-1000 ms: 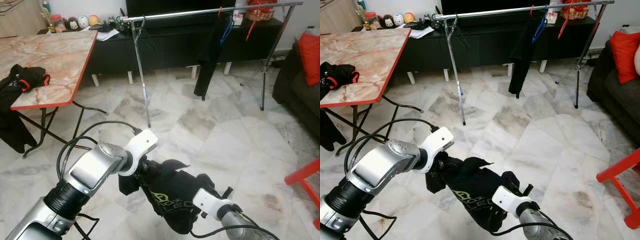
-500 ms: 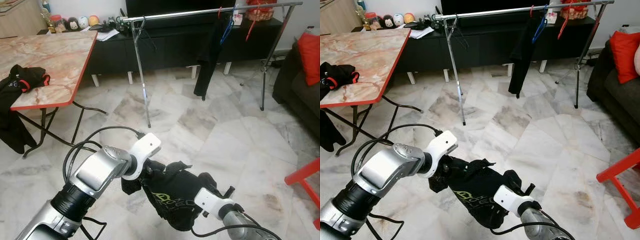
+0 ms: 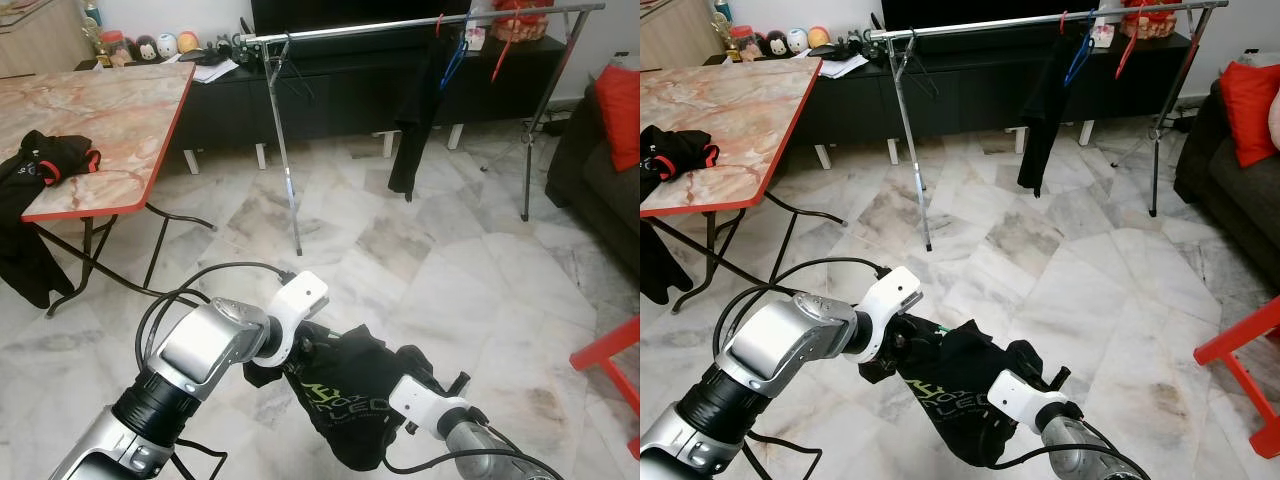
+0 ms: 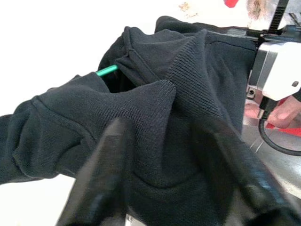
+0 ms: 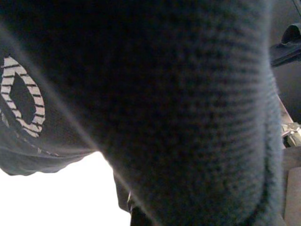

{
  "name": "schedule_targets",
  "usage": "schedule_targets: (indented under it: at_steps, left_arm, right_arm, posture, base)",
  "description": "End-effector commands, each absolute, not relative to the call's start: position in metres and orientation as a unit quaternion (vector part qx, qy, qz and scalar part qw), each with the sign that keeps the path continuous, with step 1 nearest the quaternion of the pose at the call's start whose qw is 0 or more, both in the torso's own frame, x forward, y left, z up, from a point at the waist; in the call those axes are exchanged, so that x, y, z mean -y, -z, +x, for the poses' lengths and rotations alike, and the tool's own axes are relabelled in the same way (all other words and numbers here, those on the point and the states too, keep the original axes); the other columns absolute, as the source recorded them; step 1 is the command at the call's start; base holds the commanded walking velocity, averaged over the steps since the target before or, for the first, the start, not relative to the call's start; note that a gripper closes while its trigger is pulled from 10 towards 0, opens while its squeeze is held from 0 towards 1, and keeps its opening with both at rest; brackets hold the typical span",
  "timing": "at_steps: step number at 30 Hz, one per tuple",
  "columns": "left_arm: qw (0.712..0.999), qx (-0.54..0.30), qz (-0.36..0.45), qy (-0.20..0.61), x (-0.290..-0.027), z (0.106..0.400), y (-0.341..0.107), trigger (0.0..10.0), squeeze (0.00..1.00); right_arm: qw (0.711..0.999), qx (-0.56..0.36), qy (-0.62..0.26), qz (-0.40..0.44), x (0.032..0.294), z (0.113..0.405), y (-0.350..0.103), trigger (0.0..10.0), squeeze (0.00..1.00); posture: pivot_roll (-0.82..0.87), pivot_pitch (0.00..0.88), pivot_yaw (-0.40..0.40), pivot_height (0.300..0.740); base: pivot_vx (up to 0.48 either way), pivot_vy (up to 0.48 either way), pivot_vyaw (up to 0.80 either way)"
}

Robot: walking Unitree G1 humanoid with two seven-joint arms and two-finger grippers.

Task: Hang hanger

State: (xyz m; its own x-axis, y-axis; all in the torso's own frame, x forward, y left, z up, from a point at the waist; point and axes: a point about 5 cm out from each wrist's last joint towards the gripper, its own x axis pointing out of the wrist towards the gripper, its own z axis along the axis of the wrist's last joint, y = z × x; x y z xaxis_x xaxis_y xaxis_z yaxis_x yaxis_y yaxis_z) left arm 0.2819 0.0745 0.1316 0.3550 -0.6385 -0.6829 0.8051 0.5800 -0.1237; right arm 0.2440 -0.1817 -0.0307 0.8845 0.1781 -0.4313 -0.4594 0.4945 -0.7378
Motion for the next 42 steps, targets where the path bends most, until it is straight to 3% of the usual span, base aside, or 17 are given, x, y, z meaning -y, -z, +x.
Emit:
schedule_targets:
  at_steps: [1,25,34,42]
  left_arm:
    - [0.811,-0.372,0.107,0.438,-0.080,0.280,-0.127,0.0,0.00]
    - [0.815,-0.371,0.107,0.432,-0.085,0.280,-0.127,0.0,0.00]
    - [0.874,-0.278,0.020,0.397,-0.089,0.301,-0.157,0.0,0.00]
    - [0.884,-0.269,0.011,0.382,-0.099,0.302,-0.162,0.0,0.00]
  right_arm:
    - [0.861,-0.118,-0.180,-0.461,0.174,0.255,0.020,0.0,0.00]
    - [0.861,-0.112,-0.180,-0.461,0.174,0.258,0.018,0.0,0.00]
    - [0.858,-0.118,-0.182,-0.465,0.174,0.257,0.020,0.0,0.00]
    - [0.861,-0.143,-0.159,-0.461,0.181,0.254,0.024,0.0,0.00]
  posture:
    - [0.03,0.009,0.051,0.740]
    - [0.03,0.013,0.050,0.740]
    - [0.04,0.015,0.048,0.740]
    - [0.04,0.016,0.047,0.740]
  base:
    - [0.000,0.000,0.00]
    - [0.000,0.000,0.00]
    - [0.000,0.000,0.00]
    - [0.000,0.000,0.00]
